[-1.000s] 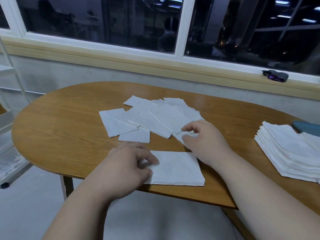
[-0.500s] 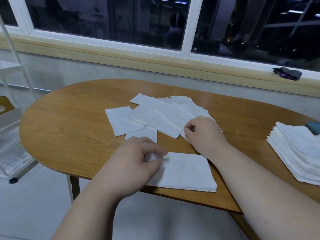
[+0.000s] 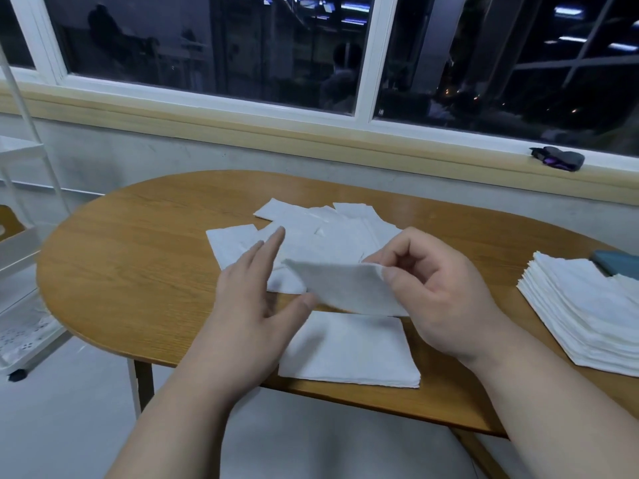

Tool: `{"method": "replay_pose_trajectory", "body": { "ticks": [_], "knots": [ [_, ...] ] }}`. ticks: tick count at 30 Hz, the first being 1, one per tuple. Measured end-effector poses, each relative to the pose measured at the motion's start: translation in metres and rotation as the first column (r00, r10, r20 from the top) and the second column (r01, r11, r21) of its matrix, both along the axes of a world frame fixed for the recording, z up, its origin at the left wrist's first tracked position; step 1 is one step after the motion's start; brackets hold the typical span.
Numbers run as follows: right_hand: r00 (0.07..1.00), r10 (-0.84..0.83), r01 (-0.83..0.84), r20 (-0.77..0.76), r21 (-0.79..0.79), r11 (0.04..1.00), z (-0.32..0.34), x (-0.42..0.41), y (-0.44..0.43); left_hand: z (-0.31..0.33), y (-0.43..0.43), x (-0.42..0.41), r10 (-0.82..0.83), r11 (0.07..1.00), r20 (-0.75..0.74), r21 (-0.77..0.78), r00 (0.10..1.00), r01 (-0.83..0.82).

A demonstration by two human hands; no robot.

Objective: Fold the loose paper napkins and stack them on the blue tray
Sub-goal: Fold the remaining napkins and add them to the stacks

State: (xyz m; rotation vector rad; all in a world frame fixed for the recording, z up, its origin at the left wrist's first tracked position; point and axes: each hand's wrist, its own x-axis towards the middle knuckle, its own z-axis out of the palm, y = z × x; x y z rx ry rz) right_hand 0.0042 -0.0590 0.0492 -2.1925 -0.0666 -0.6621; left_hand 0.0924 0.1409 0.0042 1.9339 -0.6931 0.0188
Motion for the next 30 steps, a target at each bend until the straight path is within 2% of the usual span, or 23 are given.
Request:
{"method": "replay_pose_trajectory", "body": {
  "ticks": [3, 6, 8, 10, 11, 12, 14, 15, 18, 24, 30],
  "knots": [
    [0.998, 0.054, -0.056, 0.019, 0.087, 0.995, 0.003, -0.011, 0.006, 0.006, 0.001, -0.007, -0.055, 0.998, -0.079, 0.014, 0.995, 0.056],
    [0.999, -0.002, -0.004, 0.043, 0.126, 0.992, 0.005, -0.014, 0.007, 0.010, -0.002, -0.013, -0.062, 0.998, -0.094, -0.007, 0.994, 0.062],
    [0.999, -0.028, 0.020, 0.030, 0.246, 0.969, 0.006, -0.016, 0.005, 0.012, -0.002, -0.015, -0.064, 0.995, -0.125, -0.088, 0.990, 0.053],
    [0.998, 0.023, 0.001, -0.063, 0.363, 0.932, 0.004, -0.019, 0.002, 0.015, -0.002, -0.016, -0.073, 0.992, -0.139, -0.115, 0.988, 0.057],
    [0.992, 0.046, -0.002, -0.115, 0.357, 0.934, 0.003, -0.022, 0.003, 0.015, -0.002, -0.017, -0.071, 0.992, -0.140, -0.115, 0.988, 0.055],
    [0.987, 0.040, 0.004, -0.154, 0.278, 0.960, 0.000, -0.024, 0.003, 0.016, -0.002, -0.018, -0.063, 0.992, -0.139, -0.113, 0.988, 0.048],
    [0.983, -0.039, 0.058, -0.181, 0.099, 0.993, -0.006, -0.025, 0.004, 0.015, -0.003, -0.017, -0.045, 0.994, -0.150, -0.102, 0.988, 0.030],
    [0.981, -0.074, 0.087, -0.178, 0.069, 0.994, -0.009, -0.025, 0.004, 0.015, -0.004, -0.017, -0.042, 0.995, -0.158, -0.096, 0.986, 0.027],
    [0.981, -0.111, 0.133, -0.157, 0.137, 0.982, -0.021, -0.022, 0.001, 0.015, -0.003, -0.016, -0.047, 0.996, -0.172, -0.079, 0.984, 0.034],
    [0.981, -0.141, 0.181, -0.131, 0.383, 0.906, -0.041, -0.019, 0.004, 0.012, 0.000, -0.013, -0.056, 0.998, -0.174, -0.049, 0.983, 0.048],
    [0.972, -0.167, 0.214, -0.167, 0.326, 0.921, -0.041, -0.019, 0.001, 0.013, 0.001, -0.008, -0.108, 0.994, -0.107, -0.040, 0.988, 0.104]
  ]
}}
